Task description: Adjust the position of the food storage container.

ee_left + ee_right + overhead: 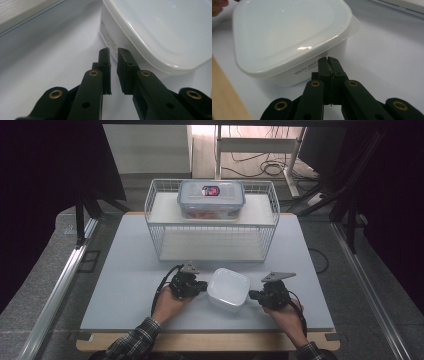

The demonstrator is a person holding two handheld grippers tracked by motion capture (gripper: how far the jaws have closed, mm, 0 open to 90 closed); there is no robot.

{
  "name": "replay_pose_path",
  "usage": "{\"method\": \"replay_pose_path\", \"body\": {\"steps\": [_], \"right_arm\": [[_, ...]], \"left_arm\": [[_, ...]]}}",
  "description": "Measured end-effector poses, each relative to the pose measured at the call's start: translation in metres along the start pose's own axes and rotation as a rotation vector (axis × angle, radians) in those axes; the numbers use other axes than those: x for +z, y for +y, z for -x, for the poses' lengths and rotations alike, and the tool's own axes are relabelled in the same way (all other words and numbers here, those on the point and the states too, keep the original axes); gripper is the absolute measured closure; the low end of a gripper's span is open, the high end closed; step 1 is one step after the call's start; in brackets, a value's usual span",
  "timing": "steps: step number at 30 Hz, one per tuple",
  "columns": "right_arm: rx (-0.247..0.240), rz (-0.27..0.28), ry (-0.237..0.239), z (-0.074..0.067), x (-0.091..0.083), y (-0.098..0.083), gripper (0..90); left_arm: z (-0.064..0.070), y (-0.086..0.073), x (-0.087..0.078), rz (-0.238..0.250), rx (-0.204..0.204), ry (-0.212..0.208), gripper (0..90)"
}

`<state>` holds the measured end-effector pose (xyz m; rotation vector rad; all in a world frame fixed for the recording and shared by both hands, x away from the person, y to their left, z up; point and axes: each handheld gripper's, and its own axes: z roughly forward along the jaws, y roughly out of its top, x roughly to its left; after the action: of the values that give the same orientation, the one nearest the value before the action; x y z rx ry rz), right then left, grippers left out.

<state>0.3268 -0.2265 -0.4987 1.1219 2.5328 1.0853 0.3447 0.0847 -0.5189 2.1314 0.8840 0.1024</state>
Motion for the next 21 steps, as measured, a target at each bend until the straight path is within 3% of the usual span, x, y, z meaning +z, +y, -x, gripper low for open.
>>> {"method": "replay_pose_path", "body": {"steps": [3, 7, 11, 13, 16, 21], "right_arm": [[-0.012, -0.005, -0.013, 0.003, 0.009, 0.007, 89.0], [-0.012, 0.003, 0.028, 0.006, 0.020, 0.014, 89.0], [-0.034, 0.004, 0.038, 0.000, 0.028, 0.020, 89.1], [-0.052, 0.008, 0.041, -0.005, 0.030, 0.021, 89.1], [-0.066, 0.010, 0.048, -0.010, 0.030, 0.022, 89.0], [-0.080, 0.051, 0.017, -0.013, 0.016, 0.021, 84.9]], "left_arm": [[0.000, -0.002, -0.005, -0.018, 0.010, 0.017, 82.5], [0.001, -0.013, -0.016, -0.007, -0.020, 0.016, 82.5], [0.004, -0.022, -0.026, -0.013, -0.020, 0.047, 82.4], [0.005, -0.026, -0.031, 0.005, -0.041, 0.046, 82.7], [0.004, -0.030, -0.037, 0.023, -0.069, 0.035, 81.3], [0.004, -0.037, -0.054, 0.056, -0.082, 0.091, 70.3]]}}
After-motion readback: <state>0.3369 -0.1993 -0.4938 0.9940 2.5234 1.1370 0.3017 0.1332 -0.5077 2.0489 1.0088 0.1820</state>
